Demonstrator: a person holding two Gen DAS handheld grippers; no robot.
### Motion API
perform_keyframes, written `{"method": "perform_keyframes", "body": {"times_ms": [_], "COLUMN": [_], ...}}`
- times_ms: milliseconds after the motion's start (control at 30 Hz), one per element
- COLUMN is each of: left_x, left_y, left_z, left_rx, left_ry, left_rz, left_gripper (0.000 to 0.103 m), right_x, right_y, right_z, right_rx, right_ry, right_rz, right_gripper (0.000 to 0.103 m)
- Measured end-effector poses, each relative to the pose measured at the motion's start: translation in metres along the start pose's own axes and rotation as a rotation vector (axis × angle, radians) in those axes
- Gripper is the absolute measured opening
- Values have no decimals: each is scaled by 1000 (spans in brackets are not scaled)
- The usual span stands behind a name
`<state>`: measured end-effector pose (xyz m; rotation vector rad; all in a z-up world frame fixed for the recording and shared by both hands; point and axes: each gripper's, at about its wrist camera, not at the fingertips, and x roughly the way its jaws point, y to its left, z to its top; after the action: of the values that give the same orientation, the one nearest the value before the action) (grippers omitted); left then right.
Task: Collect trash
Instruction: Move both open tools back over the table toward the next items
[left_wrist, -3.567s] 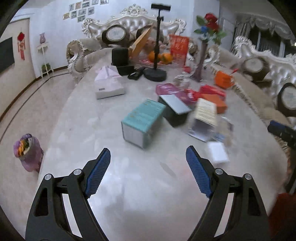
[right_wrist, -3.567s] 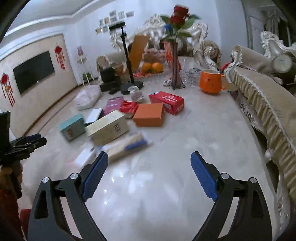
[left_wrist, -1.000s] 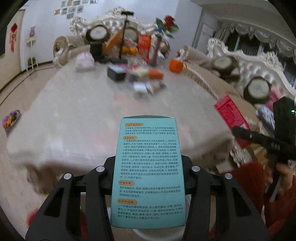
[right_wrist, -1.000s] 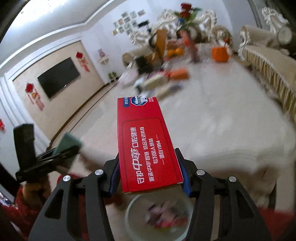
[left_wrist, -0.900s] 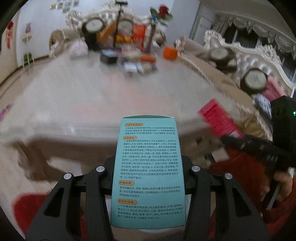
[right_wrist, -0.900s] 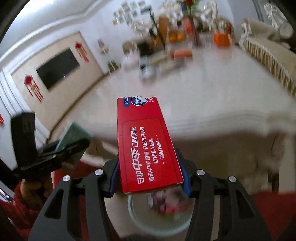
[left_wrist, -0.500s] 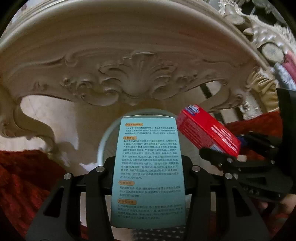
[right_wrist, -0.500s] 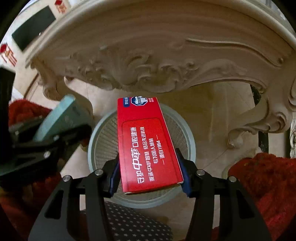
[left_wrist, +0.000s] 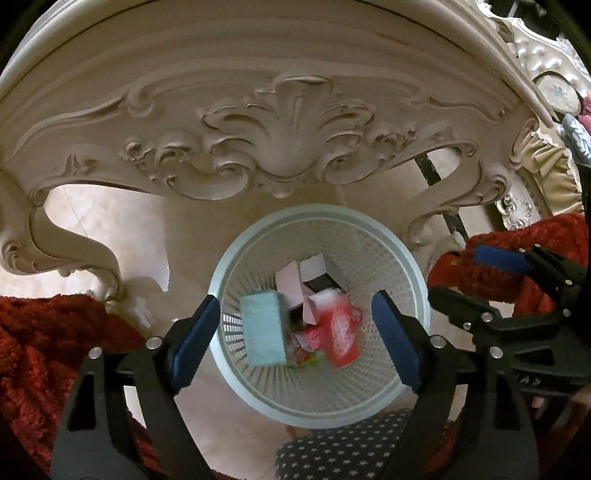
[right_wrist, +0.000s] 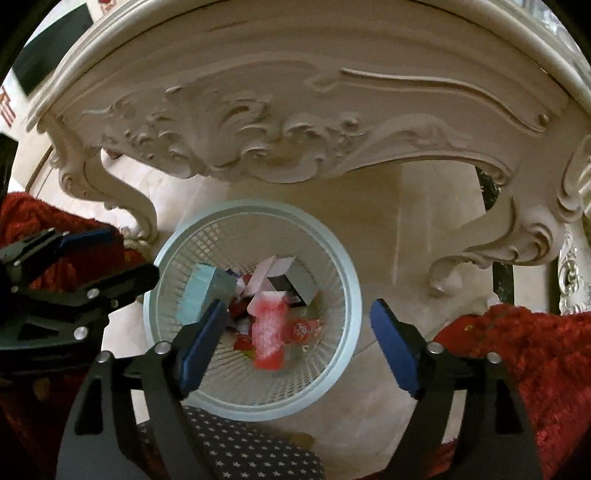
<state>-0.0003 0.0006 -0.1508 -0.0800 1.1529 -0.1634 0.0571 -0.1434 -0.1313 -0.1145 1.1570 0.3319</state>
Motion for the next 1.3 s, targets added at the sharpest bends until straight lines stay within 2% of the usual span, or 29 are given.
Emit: {"method": "perform_keyframes", "body": {"times_ms": [133, 233, 333, 400, 500, 600, 667, 700, 833, 1000, 1300], "left_x": [-2, -18, -51, -78, -119, -142, -144, -144, -129, -95, -52], "left_y": [-3, -6, -5, -1, 7, 13, 16, 17, 23, 27, 32], "left_z": [0, 1, 7, 16, 41, 77, 108, 119, 180, 243, 290], "left_rx": [19, 44, 63, 60, 52, 73, 87, 86, 38, -1, -28], "left_ry": [-8, -58, -137, -188, -267, -352, -391, -398, -396, -357, -282], "left_rz": [-4, -9, -19, -36, -32, 16, 84, 90, 27, 69, 126], "left_gripper": [84, 84, 84, 84, 84, 84, 84, 84, 84, 84, 84], "right_x": [-2, -15, -47, -80, -117, -136, -138, -139, -138, -131, -106], "right_y": [-1, 1, 0, -1, -8, -19, -25, -27, -29, -37, -51], "right_z": [-1, 0, 3, 10, 28, 51, 67, 77, 109, 154, 206], "right_rx": [4, 4, 13, 10, 18, 43, 55, 60, 40, 45, 83], "right_ry": [-6, -33, -118, -217, -339, -430, -446, -454, -469, -488, -470], "right_rz": [-5, 13, 71, 86, 80, 73, 63, 69, 79, 25, -20], "right_gripper": [77, 77, 77, 77, 77, 77, 77, 77, 77, 77, 77]}}
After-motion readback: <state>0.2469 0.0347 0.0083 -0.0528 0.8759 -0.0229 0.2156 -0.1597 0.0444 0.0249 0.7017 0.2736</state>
